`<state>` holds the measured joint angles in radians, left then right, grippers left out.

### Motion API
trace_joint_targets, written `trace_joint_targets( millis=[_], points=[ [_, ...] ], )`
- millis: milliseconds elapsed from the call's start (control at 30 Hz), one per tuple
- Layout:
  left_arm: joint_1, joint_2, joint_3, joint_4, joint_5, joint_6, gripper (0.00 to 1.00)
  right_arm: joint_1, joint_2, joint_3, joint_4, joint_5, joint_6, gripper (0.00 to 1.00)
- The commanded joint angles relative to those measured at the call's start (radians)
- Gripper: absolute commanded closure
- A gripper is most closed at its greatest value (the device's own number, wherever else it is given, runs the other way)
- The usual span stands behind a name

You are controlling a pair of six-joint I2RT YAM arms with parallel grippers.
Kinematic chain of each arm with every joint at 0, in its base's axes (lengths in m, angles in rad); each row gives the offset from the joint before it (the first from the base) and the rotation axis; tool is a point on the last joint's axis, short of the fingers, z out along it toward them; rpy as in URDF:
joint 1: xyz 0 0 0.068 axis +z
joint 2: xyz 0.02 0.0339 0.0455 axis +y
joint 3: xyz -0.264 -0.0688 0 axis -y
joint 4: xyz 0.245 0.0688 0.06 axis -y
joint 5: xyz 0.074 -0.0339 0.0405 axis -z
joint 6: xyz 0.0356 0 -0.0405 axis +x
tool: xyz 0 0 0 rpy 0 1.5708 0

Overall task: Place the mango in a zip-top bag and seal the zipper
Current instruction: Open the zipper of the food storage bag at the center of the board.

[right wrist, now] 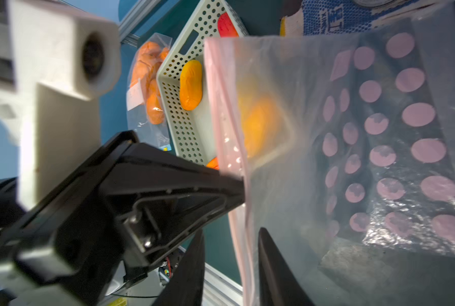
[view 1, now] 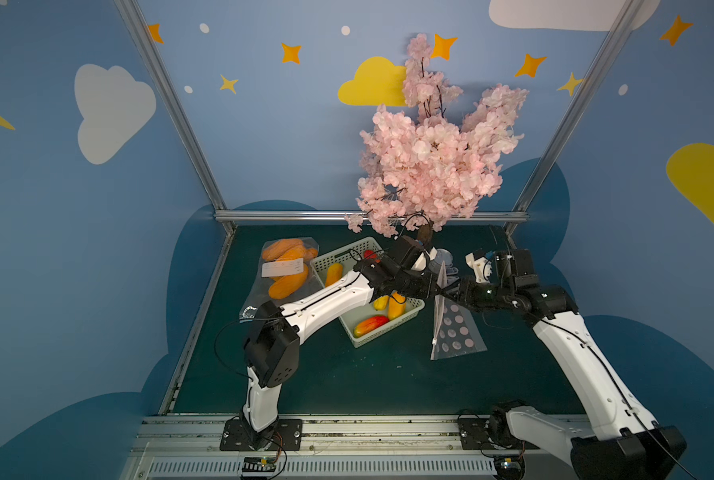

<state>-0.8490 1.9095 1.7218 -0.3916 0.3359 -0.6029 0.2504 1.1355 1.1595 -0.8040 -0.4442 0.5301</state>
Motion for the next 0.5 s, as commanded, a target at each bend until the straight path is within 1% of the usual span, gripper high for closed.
trace_joint_targets(
  millis=[0, 200, 333, 400, 467],
  points=[
    [0.001, -0.053, -0.005, -0.008, -0.010, -0.012, 0.97, 0.003, 0.012, 0.045, -0.040, 0.065, -0.001, 0.73],
    [0.001, -0.052, 0.010, -0.013, -0.002, -0.015, 0.97, 0.028, 0.011, 0.016, -0.029, 0.075, -0.013, 0.70],
    [0.000, -0.053, 0.013, -0.019, 0.006, -0.016, 0.97, 0.043, 0.037, 0.052, -0.021, 0.100, -0.010, 0.70],
    [0.000, -0.053, 0.013, -0.019, 0.009, -0.019, 0.97, 0.055, 0.056, 0.073, -0.037, 0.124, -0.015, 0.72],
    [0.000, -0.059, 0.013, -0.019, -0.001, -0.021, 0.97, 0.075, 0.071, 0.079, -0.052, 0.154, -0.017, 0.78]
  ],
)
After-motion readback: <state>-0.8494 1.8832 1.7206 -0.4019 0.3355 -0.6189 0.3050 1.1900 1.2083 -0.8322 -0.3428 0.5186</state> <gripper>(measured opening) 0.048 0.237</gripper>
